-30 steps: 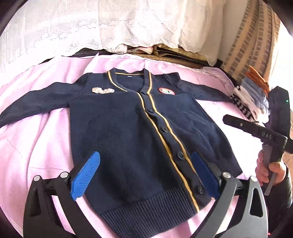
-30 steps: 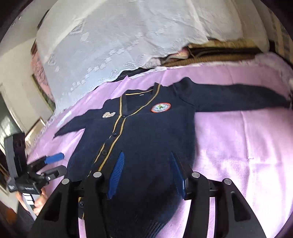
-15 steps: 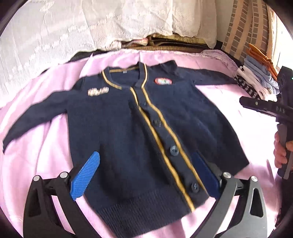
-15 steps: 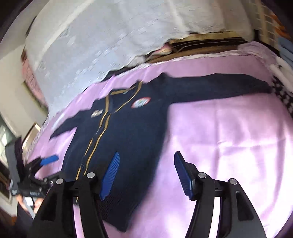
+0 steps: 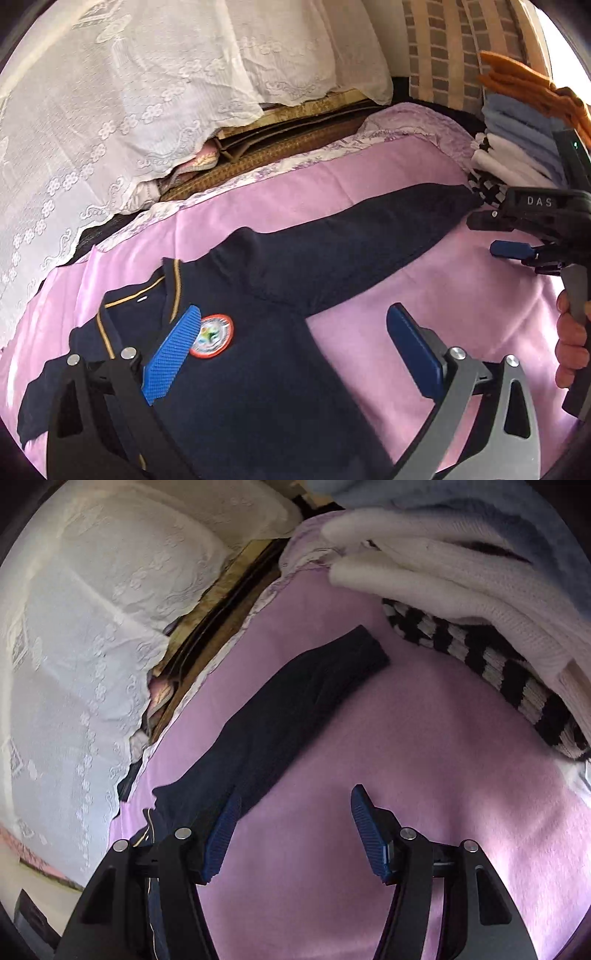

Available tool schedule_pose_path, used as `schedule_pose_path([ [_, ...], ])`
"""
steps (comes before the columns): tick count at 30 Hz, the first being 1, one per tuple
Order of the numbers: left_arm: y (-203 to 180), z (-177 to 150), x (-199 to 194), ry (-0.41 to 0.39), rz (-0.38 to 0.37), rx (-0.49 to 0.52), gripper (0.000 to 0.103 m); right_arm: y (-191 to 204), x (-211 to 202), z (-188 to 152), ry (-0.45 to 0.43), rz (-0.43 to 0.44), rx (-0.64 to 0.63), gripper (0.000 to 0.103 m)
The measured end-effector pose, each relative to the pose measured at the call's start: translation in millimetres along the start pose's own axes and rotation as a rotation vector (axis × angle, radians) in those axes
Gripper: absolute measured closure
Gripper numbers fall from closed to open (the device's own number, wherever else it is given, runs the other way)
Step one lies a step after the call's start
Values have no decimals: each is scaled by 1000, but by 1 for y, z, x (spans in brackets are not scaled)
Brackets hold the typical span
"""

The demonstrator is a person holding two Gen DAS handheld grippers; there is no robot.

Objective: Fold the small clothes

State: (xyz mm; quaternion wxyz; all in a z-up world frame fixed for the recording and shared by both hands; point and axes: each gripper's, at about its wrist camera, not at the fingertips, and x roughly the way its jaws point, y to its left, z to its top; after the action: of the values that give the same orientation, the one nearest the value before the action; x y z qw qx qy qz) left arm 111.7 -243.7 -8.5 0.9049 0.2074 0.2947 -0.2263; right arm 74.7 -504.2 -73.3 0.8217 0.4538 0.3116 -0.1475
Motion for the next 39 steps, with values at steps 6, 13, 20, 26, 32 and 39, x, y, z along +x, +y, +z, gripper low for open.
schedule_pose_path([
  [6, -14, 1, 89, 186, -22, -44, 4, 2, 32, 23, -88, -61, 44, 37],
  [13, 12, 2, 102, 211, -146, -194, 6, 14, 48, 24, -184, -113, -37, 96],
  [20, 31, 1, 93, 155, -211, -289, 27, 58, 3, 10, -282, 18, -209, 96],
  [26, 78, 3, 94, 157, -335, -505, 28, 130, -20, -22, -274, 98, -424, 96],
  [32, 120, 1, 82, 140, -382, -598, 28, 208, -22, -65, -183, 175, -617, 96],
  [39, 198, -17, 61, 116, -278, -618, 21, 292, 17, -148, -93, 150, -871, 96],
])
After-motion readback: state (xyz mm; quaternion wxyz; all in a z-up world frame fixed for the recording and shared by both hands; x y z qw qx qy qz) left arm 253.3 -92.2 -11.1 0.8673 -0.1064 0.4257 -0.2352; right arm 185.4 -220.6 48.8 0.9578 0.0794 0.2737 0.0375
